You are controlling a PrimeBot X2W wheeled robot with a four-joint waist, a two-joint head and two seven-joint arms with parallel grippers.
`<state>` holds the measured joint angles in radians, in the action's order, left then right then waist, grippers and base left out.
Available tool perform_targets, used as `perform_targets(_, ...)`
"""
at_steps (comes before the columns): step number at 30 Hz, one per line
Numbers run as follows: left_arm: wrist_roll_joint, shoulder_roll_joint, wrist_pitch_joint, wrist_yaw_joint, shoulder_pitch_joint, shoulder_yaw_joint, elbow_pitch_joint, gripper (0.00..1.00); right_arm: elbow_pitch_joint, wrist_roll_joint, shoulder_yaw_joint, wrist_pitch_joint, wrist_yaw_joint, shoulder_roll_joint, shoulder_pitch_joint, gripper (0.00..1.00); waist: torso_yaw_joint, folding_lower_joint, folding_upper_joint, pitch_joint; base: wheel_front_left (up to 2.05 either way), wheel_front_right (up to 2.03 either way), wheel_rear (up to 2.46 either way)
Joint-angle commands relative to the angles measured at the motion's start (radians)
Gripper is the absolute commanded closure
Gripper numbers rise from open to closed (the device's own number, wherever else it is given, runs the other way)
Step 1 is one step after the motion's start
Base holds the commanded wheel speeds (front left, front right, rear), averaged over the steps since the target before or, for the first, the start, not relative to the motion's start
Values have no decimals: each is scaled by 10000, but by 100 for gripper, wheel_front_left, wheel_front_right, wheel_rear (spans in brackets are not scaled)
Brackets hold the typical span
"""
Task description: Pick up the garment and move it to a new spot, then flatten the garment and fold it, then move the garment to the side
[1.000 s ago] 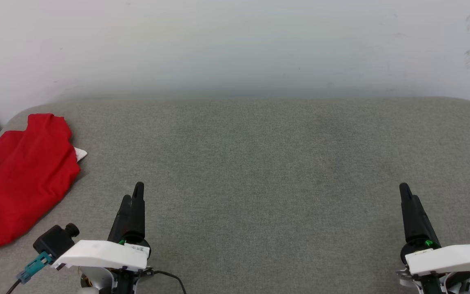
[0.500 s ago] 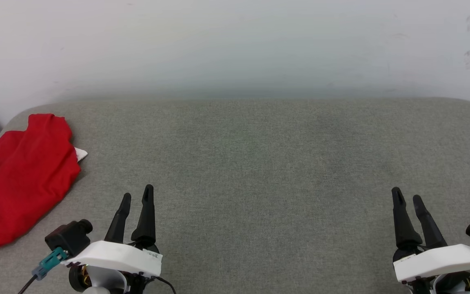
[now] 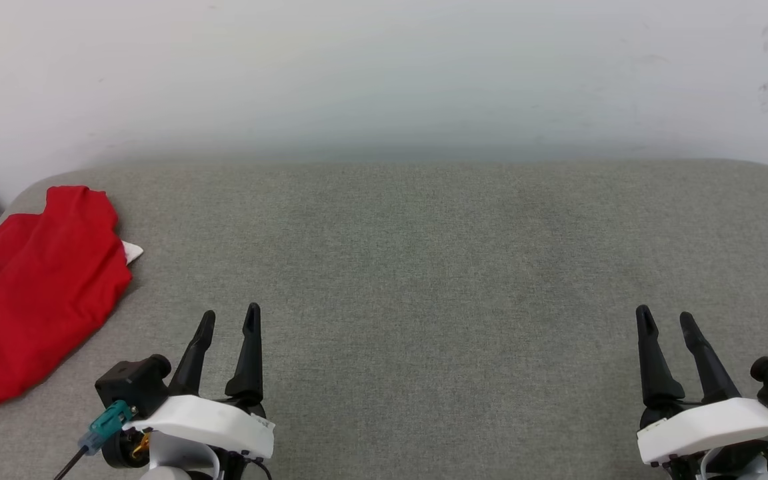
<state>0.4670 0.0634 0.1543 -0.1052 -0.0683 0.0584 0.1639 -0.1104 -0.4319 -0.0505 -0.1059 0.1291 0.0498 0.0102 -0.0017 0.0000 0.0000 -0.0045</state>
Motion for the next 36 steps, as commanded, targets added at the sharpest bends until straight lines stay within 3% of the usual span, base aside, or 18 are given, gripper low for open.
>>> perform_targets(1, -316, 87, 107, 72, -84, 37, -52, 0, 143, 349, 4, -71, 16, -6, -46, 0, -3, 0, 0, -4, 0, 0, 0)
perform_targets(36, -3141, 163, 838, 393, -131, 347, 327, 0, 404, 2854, -115, -391, 22, 7, -383, 0, 38, 0, 0, -19, 0, 0, 0)
